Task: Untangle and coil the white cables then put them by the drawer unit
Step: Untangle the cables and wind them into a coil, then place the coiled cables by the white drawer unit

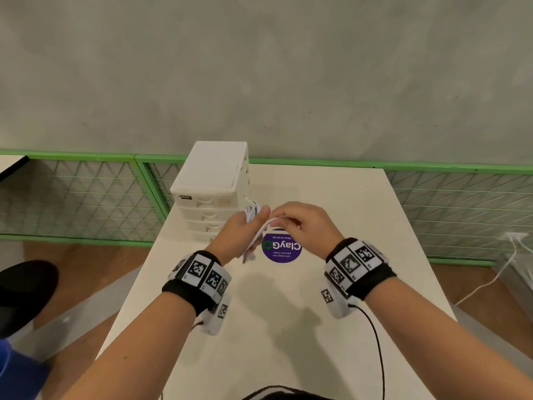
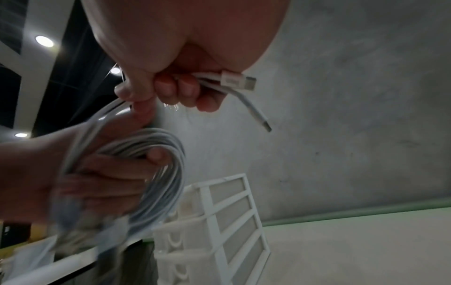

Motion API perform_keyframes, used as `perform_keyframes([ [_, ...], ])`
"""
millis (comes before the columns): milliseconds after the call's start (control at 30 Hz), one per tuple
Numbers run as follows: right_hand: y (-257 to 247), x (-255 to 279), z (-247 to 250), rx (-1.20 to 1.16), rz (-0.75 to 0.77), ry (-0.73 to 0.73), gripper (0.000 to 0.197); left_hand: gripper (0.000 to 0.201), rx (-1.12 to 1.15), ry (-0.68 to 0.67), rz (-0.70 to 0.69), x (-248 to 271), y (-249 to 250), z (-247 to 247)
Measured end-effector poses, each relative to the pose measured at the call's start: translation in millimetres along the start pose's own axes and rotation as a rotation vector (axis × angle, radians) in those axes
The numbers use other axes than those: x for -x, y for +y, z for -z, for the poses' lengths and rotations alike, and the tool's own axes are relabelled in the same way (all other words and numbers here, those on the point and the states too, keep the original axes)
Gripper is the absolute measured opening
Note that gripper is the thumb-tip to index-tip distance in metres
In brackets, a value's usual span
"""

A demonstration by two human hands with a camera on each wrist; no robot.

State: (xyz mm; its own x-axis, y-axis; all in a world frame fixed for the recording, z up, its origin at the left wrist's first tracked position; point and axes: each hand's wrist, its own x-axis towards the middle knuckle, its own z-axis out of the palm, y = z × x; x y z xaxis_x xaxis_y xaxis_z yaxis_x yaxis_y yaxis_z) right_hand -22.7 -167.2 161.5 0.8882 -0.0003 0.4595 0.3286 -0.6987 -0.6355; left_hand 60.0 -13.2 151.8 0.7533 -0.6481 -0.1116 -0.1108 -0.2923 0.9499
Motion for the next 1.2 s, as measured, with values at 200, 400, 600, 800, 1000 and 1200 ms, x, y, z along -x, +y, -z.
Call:
perform_keyframes([
  [200, 8, -7, 11, -0.008, -0.127, -0.054, 0.025, 0.056, 0.245, -0.405, 0.026, 2, 22, -12],
  [400, 2, -1, 15, -0.303, -0.153, 0.016, 0.041, 0.033, 0.265, -0.540, -0.047, 2, 42, -18],
  [600, -10, 4, 26, -0.619, -0.233, 0.108, 0.033, 0.028, 0.381, -0.704, -0.037, 2, 54, -23],
  [800, -11, 12, 27, -0.660, -0.300, 0.278, 0.041, 0.027, 0.421, -0.723, 0.004, 0, 63, -34],
  [1000, -12, 18, 37, -0.592, -0.380, 0.478, 0.033, 0.062, 0.294, -0.409, -0.030, -5, 72, -48],
  [1200, -11, 22, 43, -0.412, -0.409, 0.569, 0.031, 0.071, 0.242, 0.017, 0.002, 0, 75, -78],
])
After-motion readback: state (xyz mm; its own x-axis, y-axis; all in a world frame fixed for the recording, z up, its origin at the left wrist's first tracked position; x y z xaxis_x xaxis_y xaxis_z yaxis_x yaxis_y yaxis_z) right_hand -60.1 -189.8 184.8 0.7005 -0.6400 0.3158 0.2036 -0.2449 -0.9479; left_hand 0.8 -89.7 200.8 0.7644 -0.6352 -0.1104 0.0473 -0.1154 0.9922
